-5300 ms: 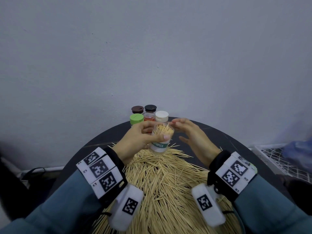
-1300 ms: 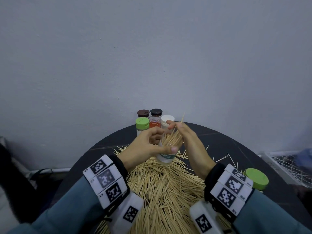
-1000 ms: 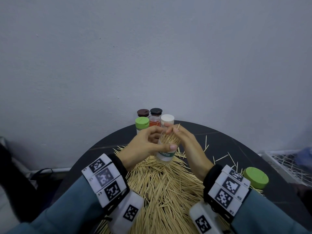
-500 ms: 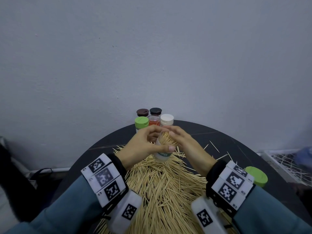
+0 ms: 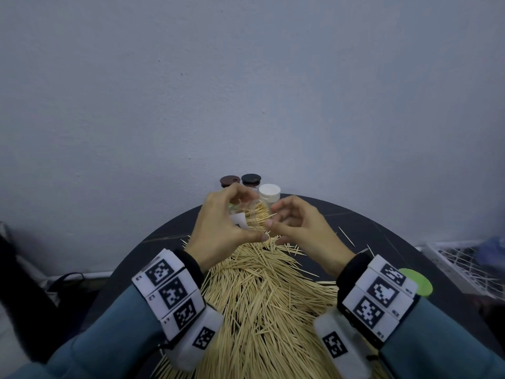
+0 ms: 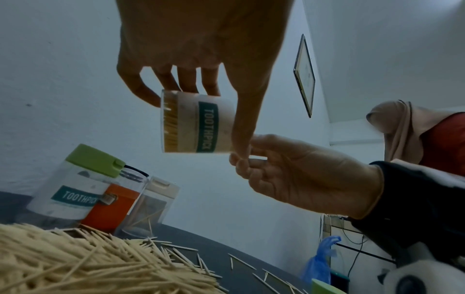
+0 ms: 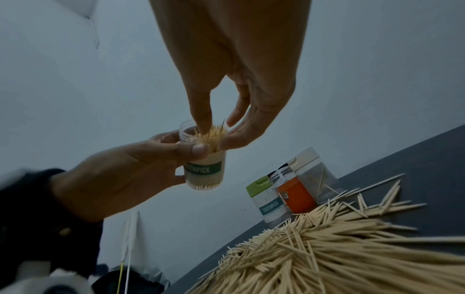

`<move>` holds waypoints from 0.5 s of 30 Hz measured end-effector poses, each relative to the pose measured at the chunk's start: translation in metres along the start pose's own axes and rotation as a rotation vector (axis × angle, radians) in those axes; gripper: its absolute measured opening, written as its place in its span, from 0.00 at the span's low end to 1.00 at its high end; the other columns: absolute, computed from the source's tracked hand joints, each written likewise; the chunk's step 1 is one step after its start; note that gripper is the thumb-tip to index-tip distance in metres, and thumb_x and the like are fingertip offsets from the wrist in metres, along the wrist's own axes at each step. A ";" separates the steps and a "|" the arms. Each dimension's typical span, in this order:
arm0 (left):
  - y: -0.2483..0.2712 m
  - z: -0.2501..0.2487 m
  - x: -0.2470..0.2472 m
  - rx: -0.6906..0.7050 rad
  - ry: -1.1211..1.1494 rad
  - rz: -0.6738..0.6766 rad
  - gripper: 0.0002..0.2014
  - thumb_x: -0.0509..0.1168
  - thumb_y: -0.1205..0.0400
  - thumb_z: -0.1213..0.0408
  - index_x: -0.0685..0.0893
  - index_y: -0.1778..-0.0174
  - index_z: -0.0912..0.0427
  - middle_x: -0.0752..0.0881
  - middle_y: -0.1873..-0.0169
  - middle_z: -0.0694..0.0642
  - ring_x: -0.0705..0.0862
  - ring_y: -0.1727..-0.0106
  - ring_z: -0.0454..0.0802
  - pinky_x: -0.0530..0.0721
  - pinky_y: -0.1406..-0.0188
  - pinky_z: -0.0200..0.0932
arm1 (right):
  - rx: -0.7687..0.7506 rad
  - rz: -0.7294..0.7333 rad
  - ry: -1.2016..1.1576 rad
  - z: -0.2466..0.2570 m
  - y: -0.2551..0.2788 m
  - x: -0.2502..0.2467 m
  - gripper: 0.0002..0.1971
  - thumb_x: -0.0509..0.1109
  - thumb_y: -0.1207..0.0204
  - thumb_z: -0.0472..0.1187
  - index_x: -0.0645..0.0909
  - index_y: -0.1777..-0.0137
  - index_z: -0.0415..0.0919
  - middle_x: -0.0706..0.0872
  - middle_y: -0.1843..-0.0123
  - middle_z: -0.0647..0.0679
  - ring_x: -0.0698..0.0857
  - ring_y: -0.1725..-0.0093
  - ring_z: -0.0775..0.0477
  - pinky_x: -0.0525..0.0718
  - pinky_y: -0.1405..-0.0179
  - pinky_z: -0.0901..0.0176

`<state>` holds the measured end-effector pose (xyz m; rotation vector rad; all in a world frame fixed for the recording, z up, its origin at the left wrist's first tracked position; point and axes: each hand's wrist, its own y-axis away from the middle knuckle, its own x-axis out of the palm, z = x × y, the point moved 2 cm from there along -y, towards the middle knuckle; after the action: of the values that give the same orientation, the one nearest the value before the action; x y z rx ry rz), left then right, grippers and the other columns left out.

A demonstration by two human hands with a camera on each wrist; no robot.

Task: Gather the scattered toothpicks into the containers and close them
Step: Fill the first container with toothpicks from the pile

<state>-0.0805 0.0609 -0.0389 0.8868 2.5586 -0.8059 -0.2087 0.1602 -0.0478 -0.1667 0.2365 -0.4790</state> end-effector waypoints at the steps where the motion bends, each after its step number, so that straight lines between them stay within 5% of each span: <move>1: 0.000 0.000 0.001 0.011 -0.012 0.005 0.31 0.84 0.49 0.52 0.80 0.51 0.40 0.85 0.50 0.46 0.84 0.46 0.51 0.85 0.49 0.61 | -0.022 -0.025 0.047 0.000 0.001 0.000 0.11 0.75 0.29 0.35 0.79 0.48 0.38 0.82 0.63 0.47 0.83 0.68 0.56 0.84 0.70 0.67; 8: 0.000 0.002 0.002 0.048 -0.065 -0.018 0.31 0.84 0.48 0.52 0.80 0.51 0.40 0.85 0.51 0.42 0.82 0.44 0.51 0.85 0.48 0.59 | -0.135 -0.122 0.200 0.005 0.003 -0.004 0.07 0.79 0.32 0.37 0.83 0.57 0.42 0.87 0.66 0.47 0.86 0.70 0.53 0.89 0.64 0.60; 15: 0.002 0.001 0.002 0.069 -0.117 -0.030 0.30 0.85 0.45 0.59 0.78 0.53 0.37 0.82 0.51 0.39 0.79 0.43 0.47 0.83 0.46 0.56 | -0.170 -0.064 0.300 0.008 0.005 0.000 0.04 0.78 0.31 0.36 0.86 0.60 0.43 0.86 0.67 0.51 0.84 0.68 0.60 0.83 0.67 0.71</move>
<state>-0.0803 0.0624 -0.0417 0.7979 2.4616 -0.9313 -0.2040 0.1656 -0.0414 -0.2694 0.5681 -0.5469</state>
